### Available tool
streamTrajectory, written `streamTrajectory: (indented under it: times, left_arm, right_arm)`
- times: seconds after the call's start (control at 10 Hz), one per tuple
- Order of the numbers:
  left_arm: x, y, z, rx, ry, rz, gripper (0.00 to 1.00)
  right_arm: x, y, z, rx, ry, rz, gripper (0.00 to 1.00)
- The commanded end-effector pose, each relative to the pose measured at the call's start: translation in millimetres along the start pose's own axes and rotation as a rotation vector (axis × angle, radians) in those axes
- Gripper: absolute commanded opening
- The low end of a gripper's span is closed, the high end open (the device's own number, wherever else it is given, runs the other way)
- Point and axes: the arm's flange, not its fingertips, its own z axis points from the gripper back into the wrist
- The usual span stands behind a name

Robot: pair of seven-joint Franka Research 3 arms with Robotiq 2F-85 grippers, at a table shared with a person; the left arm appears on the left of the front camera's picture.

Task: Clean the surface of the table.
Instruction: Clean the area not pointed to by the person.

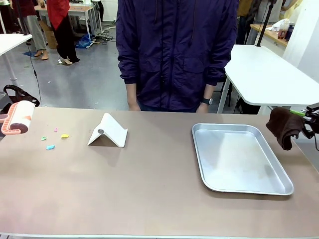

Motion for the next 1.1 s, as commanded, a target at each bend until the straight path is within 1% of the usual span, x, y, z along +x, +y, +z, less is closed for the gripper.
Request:
streamTrajectory:
  times: [0.0,0.2,0.3,0.5,0.6,0.8,0.9,1.0]
  left_arm:
    - [-2,-4,0,-0.004,0.006,-0.008,0.00]
    - [-2,-4,0,-0.004,0.006,-0.008,0.00]
    - [0,0,0,0.000,0.000,0.000,0.23]
    - [-7,-8,-9,0.224,-0.046,0.092,0.23]
    - [-9,-12,-11,0.302,-0.084,0.163,0.23]
    - [-6,-7,-18,0.420,-0.191,0.277,0.23]
    - [-5,-4,-24,0.470,-0.202,0.319,0.23]
    - [-3,-4,-28,0.518,-0.233,0.332,0.23]
  right_arm:
    - [1,7,0,0.008,0.017,-0.012,0.09]
    - [1,7,0,0.008,0.017,-0.012,0.09]
    - [1,7,0,0.008,0.017,-0.012,0.09]
    - [1,7,0,0.008,0.017,-0.012,0.09]
    - [1,7,0,0.008,0.017,-0.012,0.09]
    - [1,7,0,0.008,0.017,-0.012,0.09]
    - [1,7,0,0.008,0.017,-0.012,0.09]
    - [1,7,0,0.008,0.017,-0.012,0.09]
